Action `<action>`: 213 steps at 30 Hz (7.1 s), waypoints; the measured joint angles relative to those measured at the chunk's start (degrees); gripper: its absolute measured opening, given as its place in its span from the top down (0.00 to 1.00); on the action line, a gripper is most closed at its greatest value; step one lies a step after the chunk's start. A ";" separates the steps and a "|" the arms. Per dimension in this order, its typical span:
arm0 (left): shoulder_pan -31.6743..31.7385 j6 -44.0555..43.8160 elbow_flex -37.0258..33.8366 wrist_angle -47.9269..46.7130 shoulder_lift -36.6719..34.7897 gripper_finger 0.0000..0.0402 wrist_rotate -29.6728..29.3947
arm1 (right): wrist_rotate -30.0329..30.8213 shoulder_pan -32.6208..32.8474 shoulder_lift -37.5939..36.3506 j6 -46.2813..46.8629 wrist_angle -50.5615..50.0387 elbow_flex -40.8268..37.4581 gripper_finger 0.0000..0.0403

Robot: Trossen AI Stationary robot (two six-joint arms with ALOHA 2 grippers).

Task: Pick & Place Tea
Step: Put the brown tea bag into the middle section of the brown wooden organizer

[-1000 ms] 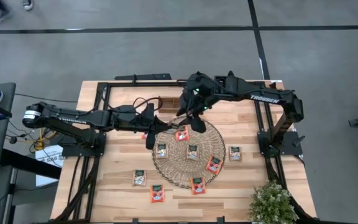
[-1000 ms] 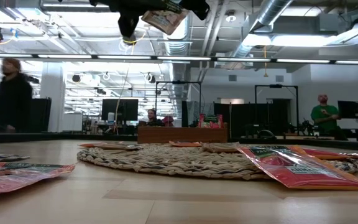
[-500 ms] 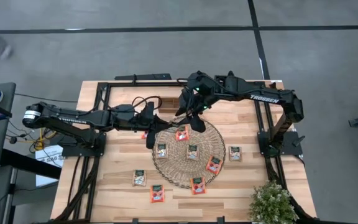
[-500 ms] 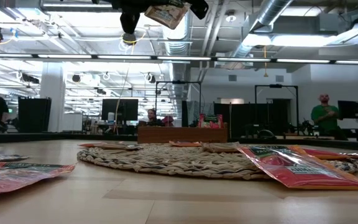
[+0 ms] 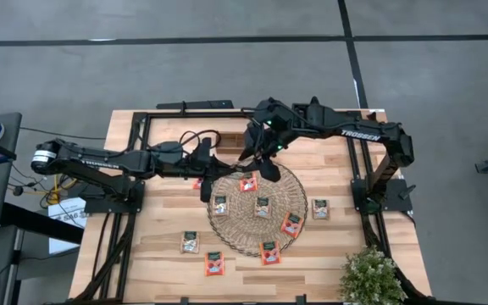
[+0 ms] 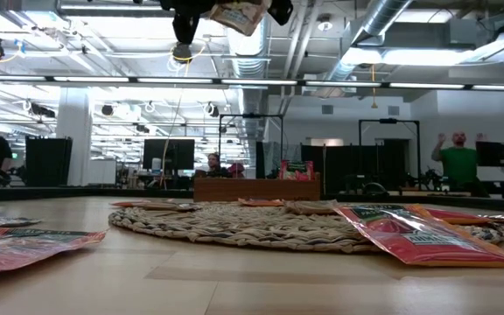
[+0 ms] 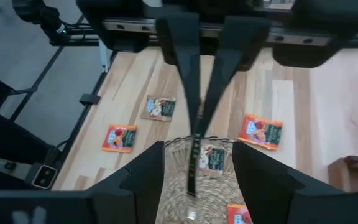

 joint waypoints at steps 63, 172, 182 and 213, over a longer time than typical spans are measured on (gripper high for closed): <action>0.02 -2.66 0.00 2.51 1.40 0.86 -6.10 | 7.80 0.79 0.04 1.37 -3.13 0.00 1.00; 4.33 -19.28 -27.74 -28.27 -40.61 0.53 -3.85 | 25.13 -17.20 36.68 -13.05 -22.72 23.76 1.00; 4.33 -19.28 -27.74 -28.28 -40.61 0.53 -3.71 | 25.20 -17.01 37.14 -13.35 -21.60 23.71 1.00; 4.31 -19.22 -27.71 -28.27 -40.61 0.53 -2.40 | 25.63 -16.87 38.29 -16.57 -20.44 23.65 0.84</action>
